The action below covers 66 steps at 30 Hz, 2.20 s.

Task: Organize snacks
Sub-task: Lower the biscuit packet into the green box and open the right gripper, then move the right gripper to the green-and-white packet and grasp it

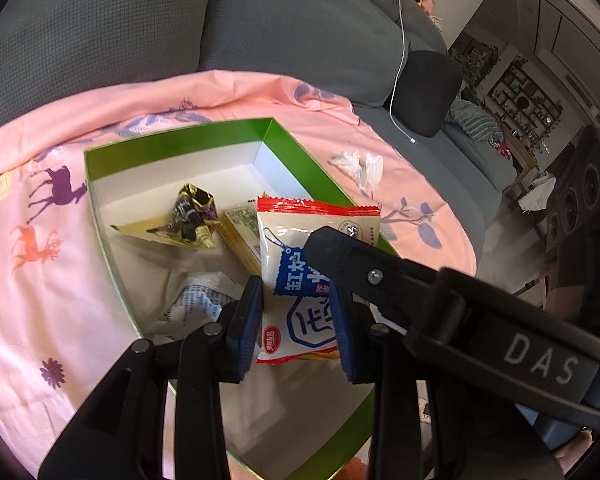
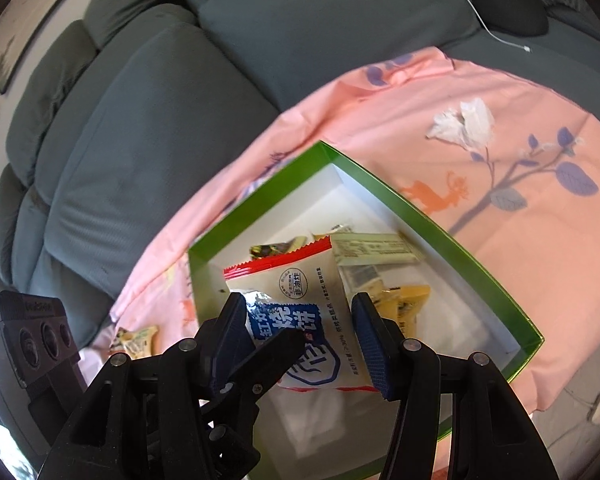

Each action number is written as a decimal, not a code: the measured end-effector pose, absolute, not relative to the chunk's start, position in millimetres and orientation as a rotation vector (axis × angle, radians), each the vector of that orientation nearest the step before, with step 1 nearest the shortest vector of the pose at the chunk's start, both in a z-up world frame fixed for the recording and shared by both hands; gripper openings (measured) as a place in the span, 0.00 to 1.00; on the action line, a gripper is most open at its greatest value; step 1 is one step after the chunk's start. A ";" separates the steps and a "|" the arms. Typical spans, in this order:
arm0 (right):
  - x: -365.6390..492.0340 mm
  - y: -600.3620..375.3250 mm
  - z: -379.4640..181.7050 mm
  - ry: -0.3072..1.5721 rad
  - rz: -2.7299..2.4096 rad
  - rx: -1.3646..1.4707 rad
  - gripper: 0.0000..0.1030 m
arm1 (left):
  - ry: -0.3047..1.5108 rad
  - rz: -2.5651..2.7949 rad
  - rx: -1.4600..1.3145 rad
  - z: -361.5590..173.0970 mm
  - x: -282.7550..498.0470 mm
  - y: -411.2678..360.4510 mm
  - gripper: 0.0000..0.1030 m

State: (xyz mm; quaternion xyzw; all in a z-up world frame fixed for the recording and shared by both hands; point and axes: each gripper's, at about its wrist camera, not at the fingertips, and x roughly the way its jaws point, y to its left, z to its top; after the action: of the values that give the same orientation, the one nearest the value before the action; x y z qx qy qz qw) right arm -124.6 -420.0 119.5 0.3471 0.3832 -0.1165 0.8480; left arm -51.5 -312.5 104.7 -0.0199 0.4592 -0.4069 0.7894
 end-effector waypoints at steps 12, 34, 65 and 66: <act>-132.5 -418.9 130.8 0.743 -0.280 0.722 0.64 | 0.932 -0.836 -0.123 125.3 -51.1 -263.9 0.69; -20.8 -232.4 115.6 0.937 -0.048 0.487 0.82 | 0.965 -0.117 -0.446 57.0 -21.5 77.1 0.81; 49.7 -126.2 61.9 1.144 0.108 0.208 0.48 | 1.002 -0.101 -0.465 58.8 -13.4 90.3 0.82; 42.7 -129.3 63.7 1.152 0.105 0.195 0.48 | 1.006 -0.101 -0.457 58.5 -13.2 87.6 0.82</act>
State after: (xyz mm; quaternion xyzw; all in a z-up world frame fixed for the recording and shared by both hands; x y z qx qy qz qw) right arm 42.7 -129.3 63.7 0.0920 0.5434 0.0495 0.8329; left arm -13.2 87.6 58.5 -0.2169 0.4776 -0.0482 0.8500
